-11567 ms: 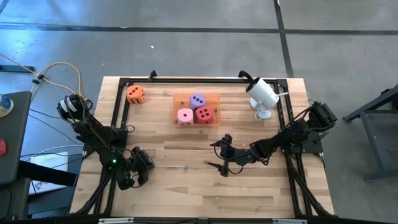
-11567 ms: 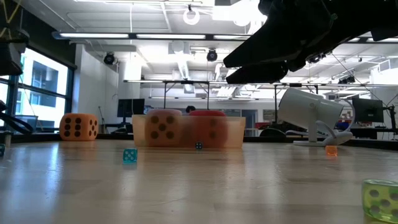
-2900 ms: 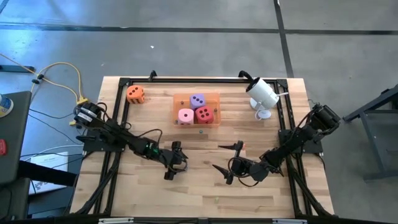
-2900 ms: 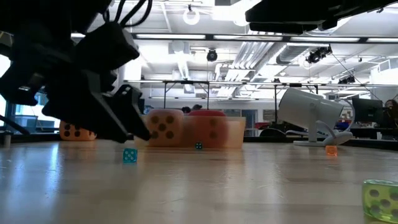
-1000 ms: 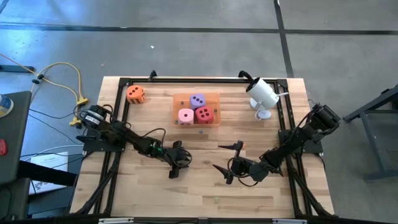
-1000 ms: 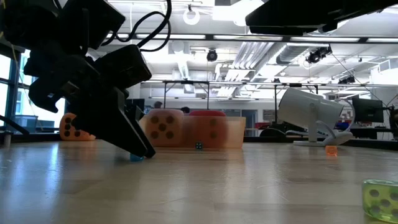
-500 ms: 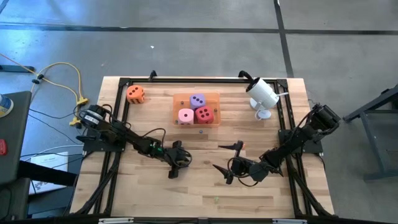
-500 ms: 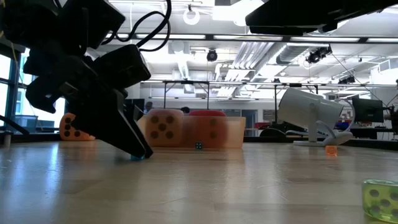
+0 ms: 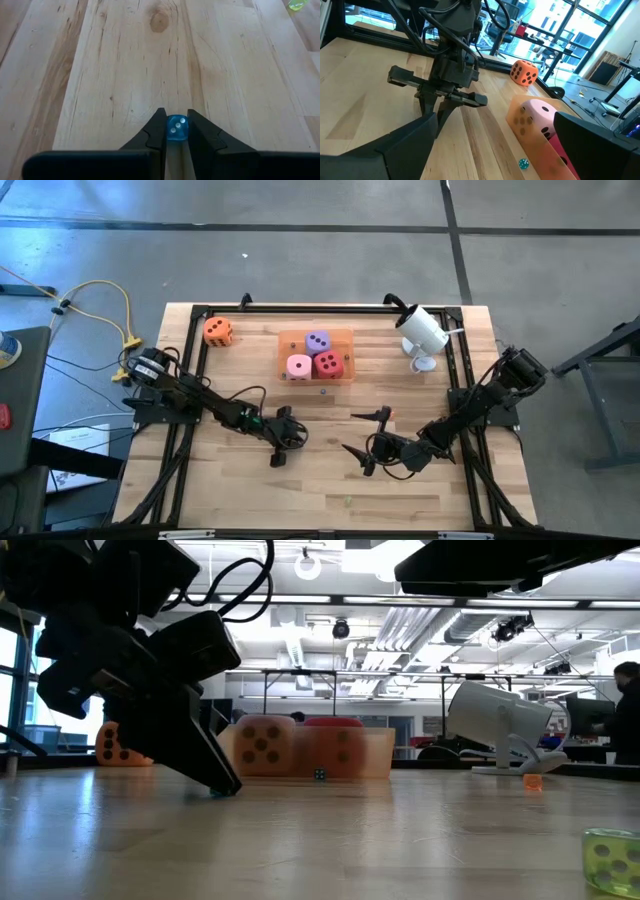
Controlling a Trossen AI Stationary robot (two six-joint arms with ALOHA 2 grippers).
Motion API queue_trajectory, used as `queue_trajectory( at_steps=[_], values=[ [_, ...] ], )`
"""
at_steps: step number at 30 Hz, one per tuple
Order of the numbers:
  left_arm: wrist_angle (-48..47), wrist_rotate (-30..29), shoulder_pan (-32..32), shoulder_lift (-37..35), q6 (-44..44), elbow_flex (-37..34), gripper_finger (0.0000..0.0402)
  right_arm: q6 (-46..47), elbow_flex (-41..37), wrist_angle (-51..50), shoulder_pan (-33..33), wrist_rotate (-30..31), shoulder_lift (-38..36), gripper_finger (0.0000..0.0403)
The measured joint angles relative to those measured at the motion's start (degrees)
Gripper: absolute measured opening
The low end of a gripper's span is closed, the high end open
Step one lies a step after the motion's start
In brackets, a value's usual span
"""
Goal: Pick & Place Dice
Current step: Put the small light blue dice in the orange bin
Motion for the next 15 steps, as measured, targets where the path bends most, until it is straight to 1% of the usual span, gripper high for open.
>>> queue_trajectory(
  at_steps=[10, 15],
  values=[
    [2.14, 0.29, -0.2, -0.5, -1.66, -0.07, 0.0043, -0.01, 0.0, -0.01, 0.01, -0.01, 0.0, 0.0393],
    [1.06, 0.48, -0.2, -3.1, 1.3, -0.07, 0.0043, -0.01, 0.0, 0.01, 0.01, 0.01, 0.0, 0.0393]
  ],
)
